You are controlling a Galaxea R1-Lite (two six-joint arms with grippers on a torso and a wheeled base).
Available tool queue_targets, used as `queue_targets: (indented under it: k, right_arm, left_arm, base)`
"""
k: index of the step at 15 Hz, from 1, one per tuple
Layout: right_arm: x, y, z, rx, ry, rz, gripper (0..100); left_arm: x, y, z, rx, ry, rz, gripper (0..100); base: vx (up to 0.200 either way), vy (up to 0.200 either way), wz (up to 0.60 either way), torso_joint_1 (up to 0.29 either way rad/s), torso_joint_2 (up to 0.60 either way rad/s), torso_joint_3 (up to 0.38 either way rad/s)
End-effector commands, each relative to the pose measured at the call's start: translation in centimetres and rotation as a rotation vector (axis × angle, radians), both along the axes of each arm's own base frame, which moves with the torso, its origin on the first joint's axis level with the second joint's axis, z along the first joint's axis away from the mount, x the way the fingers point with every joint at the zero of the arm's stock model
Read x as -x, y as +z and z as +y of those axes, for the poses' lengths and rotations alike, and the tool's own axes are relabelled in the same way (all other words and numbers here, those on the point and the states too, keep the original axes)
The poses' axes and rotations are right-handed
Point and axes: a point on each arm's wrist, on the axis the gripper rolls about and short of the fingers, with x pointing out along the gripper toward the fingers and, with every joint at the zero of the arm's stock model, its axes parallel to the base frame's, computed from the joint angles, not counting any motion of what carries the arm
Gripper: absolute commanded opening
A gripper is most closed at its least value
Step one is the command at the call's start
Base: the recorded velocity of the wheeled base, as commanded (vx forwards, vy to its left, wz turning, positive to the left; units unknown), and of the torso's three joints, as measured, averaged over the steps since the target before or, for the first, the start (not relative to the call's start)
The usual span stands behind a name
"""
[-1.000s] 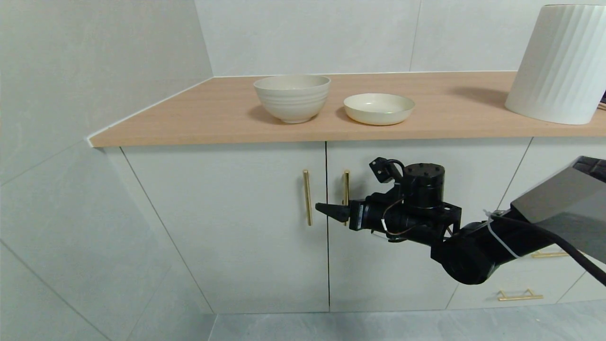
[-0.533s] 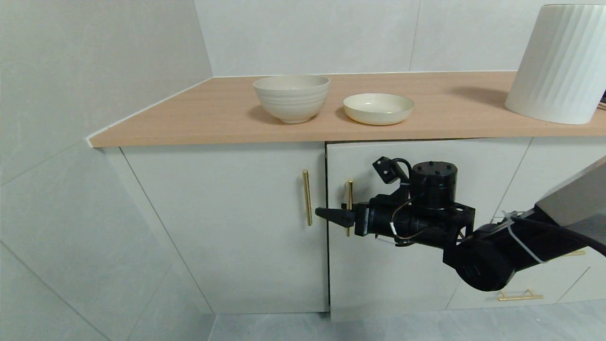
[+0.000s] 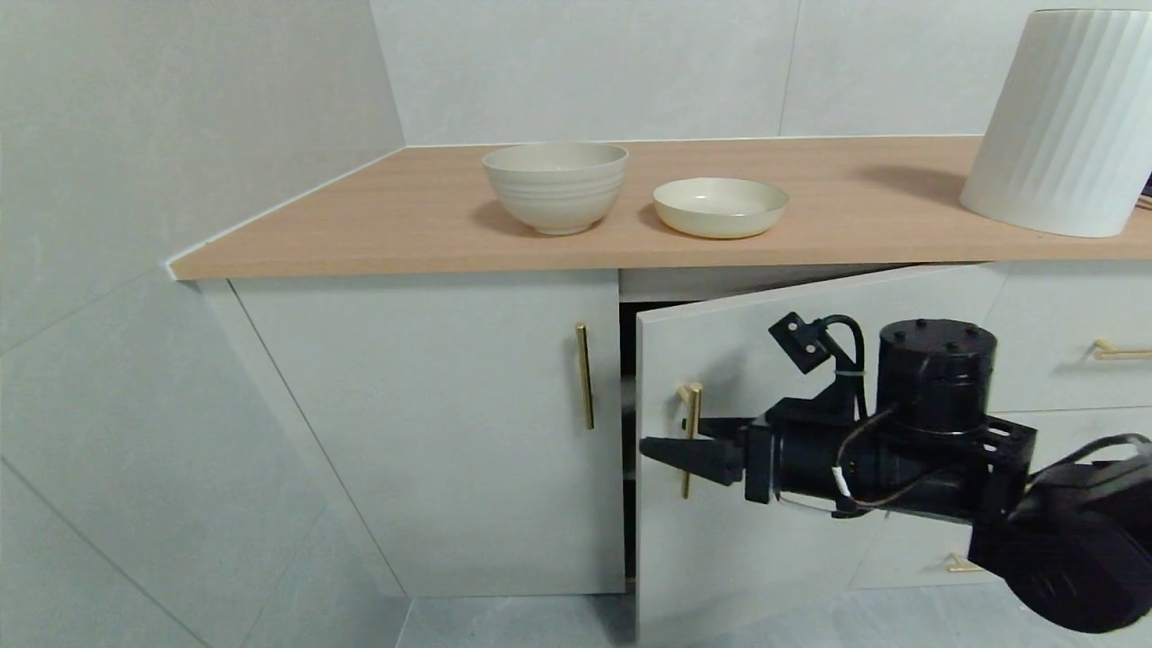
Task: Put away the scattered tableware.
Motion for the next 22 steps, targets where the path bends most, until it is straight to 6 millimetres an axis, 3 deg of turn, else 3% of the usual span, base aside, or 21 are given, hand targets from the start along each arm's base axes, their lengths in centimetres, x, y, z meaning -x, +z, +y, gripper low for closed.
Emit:
queue_targets:
  k: [1, 11, 13, 15, 16, 18, 20, 22]
  right_arm:
    - [2.9, 1.1, -2.0, -0.017, 0.049, -0.011, 100]
    - [4.5, 0.3, -2.4, -0.005, 0.124, 0.027, 100]
    - [5.0, 0.6, -2.8, -0.010, 0.124, 0.021, 100]
    - [5.2, 0.6, -2.9, -0.011, 0.126, 0.018, 100]
    - [5.2, 0.6, -2.9, -0.010, 0.126, 0.020, 100]
    - [5.2, 0.5, -2.9, -0.009, 0.124, 0.021, 100]
    - [5.2, 0.5, -2.9, -0.009, 0.124, 0.021, 100]
    - [5.2, 0.5, -2.9, -0.008, 0.124, 0.022, 100]
  left_arm:
    - [0.0, 0.0, 0.0, 0.000, 0.001, 0.000, 100]
    - [0.0, 0.1, 0.1, -0.003, 0.024, -0.011, 100]
    - [1.4, 4.3, -0.1, 0.003, -0.084, -0.124, 100]
    - [1.9, 7.0, -0.5, 0.018, -0.317, -0.049, 100]
    - [1.3, 9.3, -0.8, 0.073, -0.485, 0.067, 100]
    - [-1.6, 12.3, -1.2, 0.164, -0.634, 0.207, 100]
    - [-7.5, 14.8, -1.7, 0.219, -0.722, 0.354, 100]
    - [-13.4, 15.4, -2.5, 0.249, -0.764, 0.454, 100]
  base:
    - [0.000, 0.000, 0.00, 0.000, 0.00, 0.000]
    - [0.000, 0.000, 0.00, 0.000, 0.00, 0.000]
    - [0.000, 0.000, 0.00, 0.000, 0.00, 0.000]
    - [0.000, 0.000, 0.00, 0.000, 0.00, 0.000]
    - [0.000, 0.000, 0.00, 0.000, 0.00, 0.000]
    - [0.000, 0.000, 0.00, 0.000, 0.00, 0.000]
    - [0.000, 0.000, 0.00, 0.000, 0.00, 0.000]
    - [0.000, 0.000, 0.00, 0.000, 0.00, 0.000]
